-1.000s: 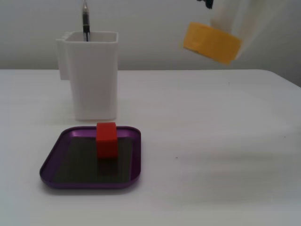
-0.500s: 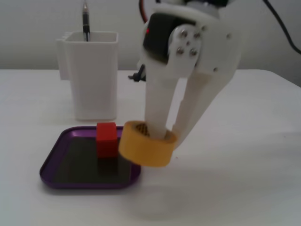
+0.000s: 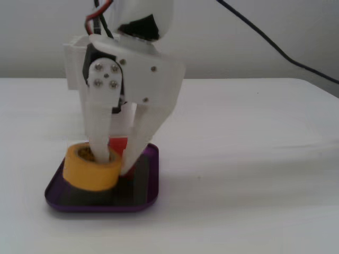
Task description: Grab up the yellow tape and put it in the box.
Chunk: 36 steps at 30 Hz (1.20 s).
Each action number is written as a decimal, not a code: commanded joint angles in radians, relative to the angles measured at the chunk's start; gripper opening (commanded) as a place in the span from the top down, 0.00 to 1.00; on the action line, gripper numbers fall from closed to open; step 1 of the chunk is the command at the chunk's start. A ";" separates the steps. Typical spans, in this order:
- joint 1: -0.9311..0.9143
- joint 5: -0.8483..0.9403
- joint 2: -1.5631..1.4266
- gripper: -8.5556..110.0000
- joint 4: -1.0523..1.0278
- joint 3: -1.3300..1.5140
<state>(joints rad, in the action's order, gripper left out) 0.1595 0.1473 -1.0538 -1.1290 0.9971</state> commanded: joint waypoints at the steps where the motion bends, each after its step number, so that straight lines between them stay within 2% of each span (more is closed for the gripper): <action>1: -0.006 -0.006 0.000 0.93 -0.040 -0.072; 24: -0.005 0.003 0.000 0.93 -0.121 -0.067; 30: 0.000 0.003 -0.014 0.83 -0.192 -0.095; 36: 0.002 -0.008 -0.021 0.75 -0.351 -0.279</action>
<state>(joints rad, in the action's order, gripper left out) 0.1565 0.1473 -1.0385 -1.4128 0.8452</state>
